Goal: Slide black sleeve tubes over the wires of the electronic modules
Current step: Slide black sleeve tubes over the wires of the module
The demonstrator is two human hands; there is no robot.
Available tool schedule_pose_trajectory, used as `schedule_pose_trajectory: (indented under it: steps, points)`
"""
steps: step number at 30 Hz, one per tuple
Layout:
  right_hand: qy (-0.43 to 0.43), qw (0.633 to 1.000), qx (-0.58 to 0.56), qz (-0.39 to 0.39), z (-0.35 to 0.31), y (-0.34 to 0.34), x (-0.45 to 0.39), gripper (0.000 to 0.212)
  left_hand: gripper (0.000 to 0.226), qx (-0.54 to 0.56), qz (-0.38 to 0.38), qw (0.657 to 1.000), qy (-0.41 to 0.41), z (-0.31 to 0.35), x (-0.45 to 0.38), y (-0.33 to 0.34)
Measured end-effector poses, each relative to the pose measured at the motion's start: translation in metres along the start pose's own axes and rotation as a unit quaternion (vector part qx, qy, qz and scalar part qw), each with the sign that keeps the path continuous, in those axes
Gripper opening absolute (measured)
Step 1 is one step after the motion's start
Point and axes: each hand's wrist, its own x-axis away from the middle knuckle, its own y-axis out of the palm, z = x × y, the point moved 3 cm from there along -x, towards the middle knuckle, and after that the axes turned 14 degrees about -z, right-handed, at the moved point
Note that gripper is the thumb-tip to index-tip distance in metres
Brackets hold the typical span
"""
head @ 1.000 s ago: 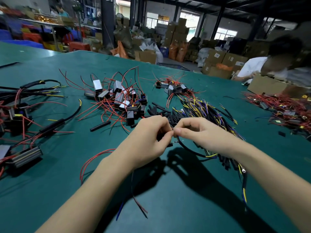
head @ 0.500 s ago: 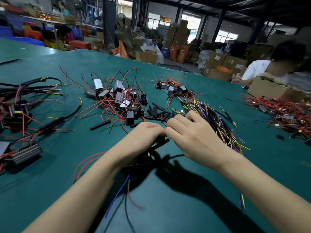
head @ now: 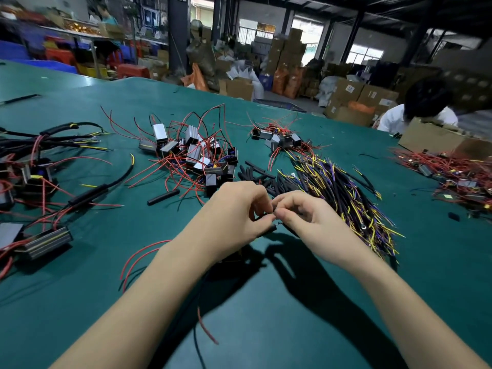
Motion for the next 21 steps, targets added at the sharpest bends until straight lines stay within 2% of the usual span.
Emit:
schedule_pose_trajectory:
  steps: [4,10,13,16,18,21]
  points:
    - [-0.021,1.000,-0.005,0.003,0.000,-0.001,0.000,0.007,0.009,-0.046,0.025,0.998,0.026,0.003,0.000,-0.002]
    - [-0.122,0.976,0.177,0.038,-0.011,-0.002,0.006,0.010,0.007,0.006,0.018,1.000,0.018,0.002,-0.001,-0.002]
    - [-0.161,0.962,0.216,0.046,-0.011,-0.002,0.007,0.008,0.009,0.050,-0.004,0.999,-0.003,0.003,0.000,0.000]
    - [-0.185,0.941,0.280,0.048,-0.012,0.000,0.010,0.010,0.013,0.107,-0.064,0.991,-0.046,0.000,0.000,0.005]
    - [-0.203,0.906,0.368,0.043,-0.014,0.002,0.013,0.007,0.017,0.203,-0.106,0.968,-0.099,-0.006,0.000,0.010]
    - [-0.222,0.852,0.474,0.029,-0.016,0.007,0.016,0.018,0.022,0.393,-0.155,0.889,-0.178,-0.014,0.002,0.019]
